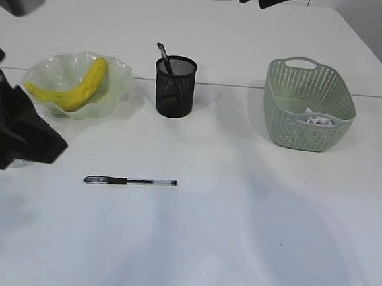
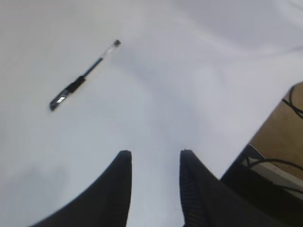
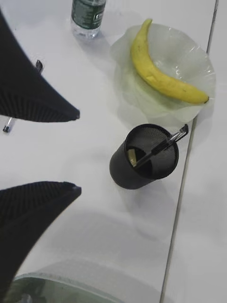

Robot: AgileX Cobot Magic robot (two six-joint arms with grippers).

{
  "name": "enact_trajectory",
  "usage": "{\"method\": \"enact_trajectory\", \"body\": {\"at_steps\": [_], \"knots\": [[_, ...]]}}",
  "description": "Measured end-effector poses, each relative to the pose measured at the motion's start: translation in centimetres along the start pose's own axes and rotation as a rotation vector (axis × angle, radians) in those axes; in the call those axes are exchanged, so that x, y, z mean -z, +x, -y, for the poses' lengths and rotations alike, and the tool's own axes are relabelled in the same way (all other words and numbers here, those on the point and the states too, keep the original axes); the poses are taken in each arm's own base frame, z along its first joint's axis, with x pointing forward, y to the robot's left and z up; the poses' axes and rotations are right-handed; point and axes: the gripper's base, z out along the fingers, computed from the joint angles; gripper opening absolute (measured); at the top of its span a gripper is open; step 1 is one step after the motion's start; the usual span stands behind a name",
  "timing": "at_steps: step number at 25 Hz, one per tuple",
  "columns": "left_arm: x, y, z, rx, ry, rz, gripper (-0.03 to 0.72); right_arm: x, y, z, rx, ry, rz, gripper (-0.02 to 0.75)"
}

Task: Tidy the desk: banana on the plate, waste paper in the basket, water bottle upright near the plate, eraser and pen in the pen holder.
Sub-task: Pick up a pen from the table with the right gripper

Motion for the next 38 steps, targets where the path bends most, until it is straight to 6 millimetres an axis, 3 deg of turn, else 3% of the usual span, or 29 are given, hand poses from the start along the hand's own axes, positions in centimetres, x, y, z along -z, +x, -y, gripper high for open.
{"method": "enact_trajectory", "body": {"at_steps": [5,8,14,18,22,28,34,38], "knots": [[3.3,0.5,-1.5,0.08,-0.121,0.11,0.245,2.1,-0.1,-3.9,0.068,0.014,0.031,0.309],[4.7,0.9,-2.6,0.167,-0.159,0.16,0.244,1.8,0.5,-6.9,0.155,0.044,0.019,0.309],[5.8,1.4,-5.5,0.312,-0.251,0.19,0.245,-1.3,3.0,-11.4,0.274,-0.002,-0.094,0.309],[5.5,2.6,-7.5,0.426,-0.304,0.185,0.245,-4.0,4.8,-12.7,0.329,-0.095,-0.184,0.308],[4.5,5.1,-8.9,0.606,-0.298,0.18,0.245,-6.6,6.3,-13.5,0.383,-0.195,-0.252,0.305],[5.2,8.5,-8.3,0.741,-0.294,0.228,0.244,-9.0,7.8,-15.4,0.52,-0.285,-0.287,0.304],[7.3,9.6,-6.4,0.716,-0.287,0.299,0.245,-11.4,9.4,-16.4,0.727,-0.303,-0.321,0.304],[7.7,10.0,-5.9,0.712,-0.283,0.299,0.245,-13.6,10.6,-16.6,0.94,-0.343,-0.342,0.304]]}}
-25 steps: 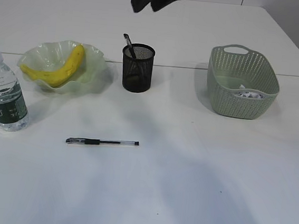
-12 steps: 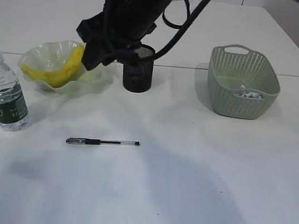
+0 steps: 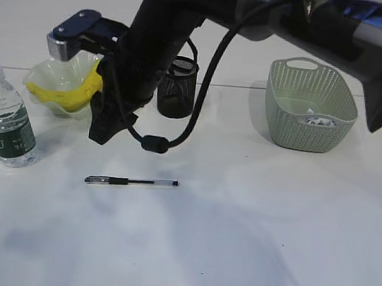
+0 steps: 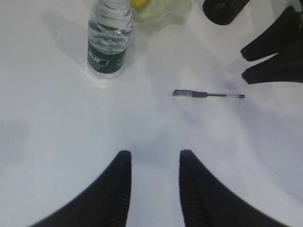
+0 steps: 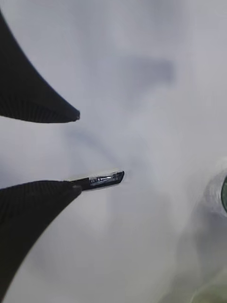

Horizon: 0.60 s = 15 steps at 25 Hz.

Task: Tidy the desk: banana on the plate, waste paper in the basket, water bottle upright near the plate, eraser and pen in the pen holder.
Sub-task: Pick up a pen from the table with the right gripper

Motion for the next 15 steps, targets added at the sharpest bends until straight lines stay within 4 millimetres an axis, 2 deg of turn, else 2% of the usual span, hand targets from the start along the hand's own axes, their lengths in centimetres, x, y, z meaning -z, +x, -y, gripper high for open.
{"method": "enact_trajectory", "body": {"at_steps": [5,8,15], "knots": [[0.1,0.1,-0.2,-0.016,-0.02,-0.006,0.245,-2.1,0.7,0.5,0.202,-0.022,-0.034,0.304],[0.1,0.1,-0.4,-0.038,-0.047,-0.002,0.245,-2.9,1.0,0.6,0.232,-0.032,-0.044,0.298],[0.1,0.0,-0.7,-0.063,-0.078,0.003,0.245,-5.2,1.6,0.6,0.245,-0.056,-0.086,0.229]]}}
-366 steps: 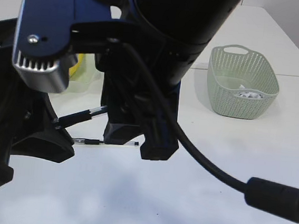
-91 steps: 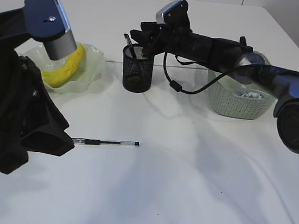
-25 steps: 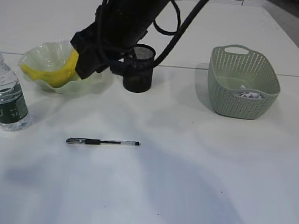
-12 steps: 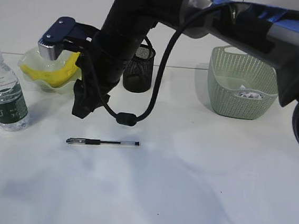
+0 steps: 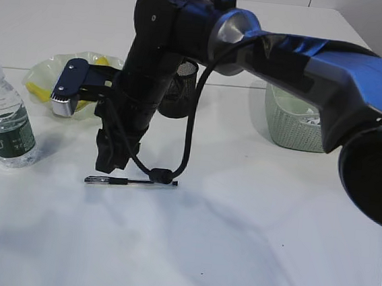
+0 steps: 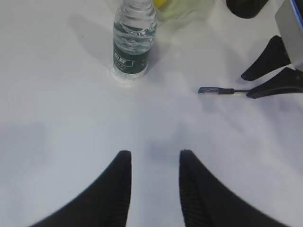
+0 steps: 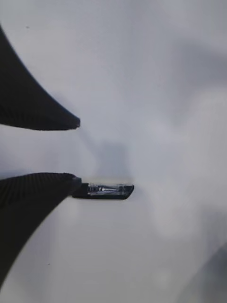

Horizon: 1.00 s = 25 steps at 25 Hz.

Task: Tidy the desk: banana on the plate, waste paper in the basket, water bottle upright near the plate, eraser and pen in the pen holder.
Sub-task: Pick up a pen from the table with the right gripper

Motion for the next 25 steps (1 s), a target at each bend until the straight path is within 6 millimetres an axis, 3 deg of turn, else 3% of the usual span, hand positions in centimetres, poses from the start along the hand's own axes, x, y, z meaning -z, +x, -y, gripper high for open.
{"method": "enact_trajectory", "body": {"at_steps": [5,10,17,22,25], "knots": [[0.0,0.0,0.0,0.0,0.0,0.0,0.245,-1.9,-0.2,-0.4,0.002,-0.006,-0.033,0.29],[0.0,0.0,0.0,-0.001,-0.002,0.0,0.245,-4.6,0.8,0.1,-0.043,0.015,-0.101,0.317],[0.0,0.0,0.0,-0.001,-0.001,0.002,0.245,-5.0,0.8,0.8,-0.119,0.082,-0.088,0.319],[0.0,0.0,0.0,-0.001,-0.001,0.002,0.245,-6.9,1.5,0.9,-0.174,0.055,-0.098,0.319],[0.0,0.0,0.0,-0.001,-0.001,0.002,0.245,-6.8,1.4,0.9,-0.184,0.05,-0.082,0.319]]}}
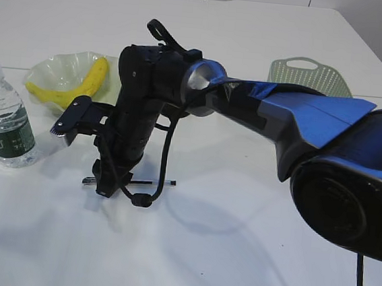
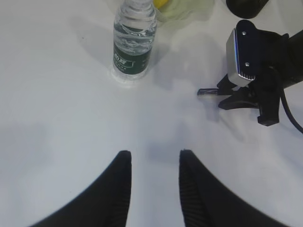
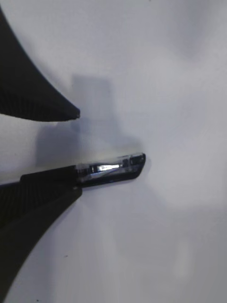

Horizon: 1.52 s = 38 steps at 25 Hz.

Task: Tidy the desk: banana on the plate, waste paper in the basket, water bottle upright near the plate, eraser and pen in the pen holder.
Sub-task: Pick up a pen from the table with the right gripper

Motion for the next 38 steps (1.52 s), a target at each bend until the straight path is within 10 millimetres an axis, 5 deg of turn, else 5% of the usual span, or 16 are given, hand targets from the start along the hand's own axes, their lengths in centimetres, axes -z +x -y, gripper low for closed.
{"method": "enact_trajectory", "body": {"at_steps": [13,38], "knots": [[0.0,0.0,0.0,-0.004,-0.003,0.0,0.245,-0.3,1.4,1.3,-0.043,-0.008,-0.008,0.32],[0.0,0.0,-0.1,-0.011,-0.009,0.001,0.245,0.5,0.8,1.6,-0.037,0.016,0.019,0.354]]}}
